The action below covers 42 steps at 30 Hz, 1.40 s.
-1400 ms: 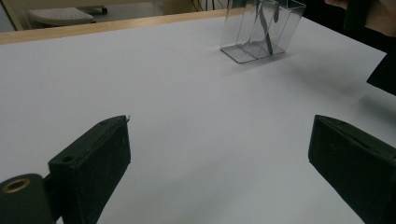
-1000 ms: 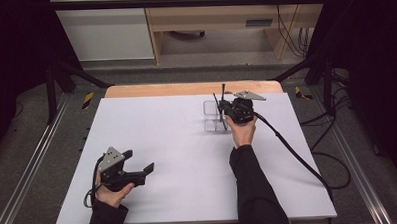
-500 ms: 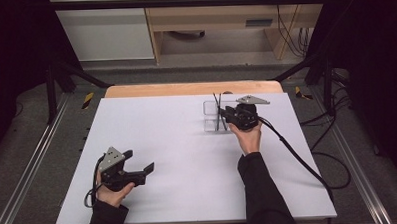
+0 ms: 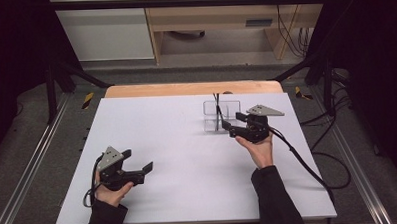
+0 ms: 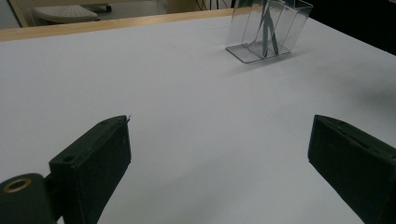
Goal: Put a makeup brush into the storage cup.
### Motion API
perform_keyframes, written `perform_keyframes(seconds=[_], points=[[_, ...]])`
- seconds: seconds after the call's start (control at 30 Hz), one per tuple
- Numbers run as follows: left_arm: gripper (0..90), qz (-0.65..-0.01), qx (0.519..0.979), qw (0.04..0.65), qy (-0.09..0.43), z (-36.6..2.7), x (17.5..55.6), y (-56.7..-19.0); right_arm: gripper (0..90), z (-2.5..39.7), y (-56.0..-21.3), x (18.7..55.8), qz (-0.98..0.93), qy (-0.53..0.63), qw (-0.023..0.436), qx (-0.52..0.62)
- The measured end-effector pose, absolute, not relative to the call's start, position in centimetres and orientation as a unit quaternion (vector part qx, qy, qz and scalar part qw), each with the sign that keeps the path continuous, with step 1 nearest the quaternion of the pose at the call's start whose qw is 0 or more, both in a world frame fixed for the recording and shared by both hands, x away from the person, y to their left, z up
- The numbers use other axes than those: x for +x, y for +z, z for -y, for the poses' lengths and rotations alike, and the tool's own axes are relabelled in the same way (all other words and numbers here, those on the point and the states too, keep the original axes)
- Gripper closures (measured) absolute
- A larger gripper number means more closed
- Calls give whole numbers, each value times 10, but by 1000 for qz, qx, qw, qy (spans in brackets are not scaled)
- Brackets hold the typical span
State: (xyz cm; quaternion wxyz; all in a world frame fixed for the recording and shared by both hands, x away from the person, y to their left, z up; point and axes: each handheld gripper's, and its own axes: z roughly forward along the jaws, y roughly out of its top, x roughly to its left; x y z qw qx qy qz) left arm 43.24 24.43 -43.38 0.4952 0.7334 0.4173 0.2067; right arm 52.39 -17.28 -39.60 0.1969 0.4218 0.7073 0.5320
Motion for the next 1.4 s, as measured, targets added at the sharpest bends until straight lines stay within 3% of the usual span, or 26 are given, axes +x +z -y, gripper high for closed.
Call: perform_keyframes(seconds=[0.67,1.4], points=[[52,-419,735,492,205,-246,432,-435,82,192,-400,471,-723,536,196,389],[49,-417,739,490,202,-248,430,-436,50,215,-425,437,-728,535,181,389]])
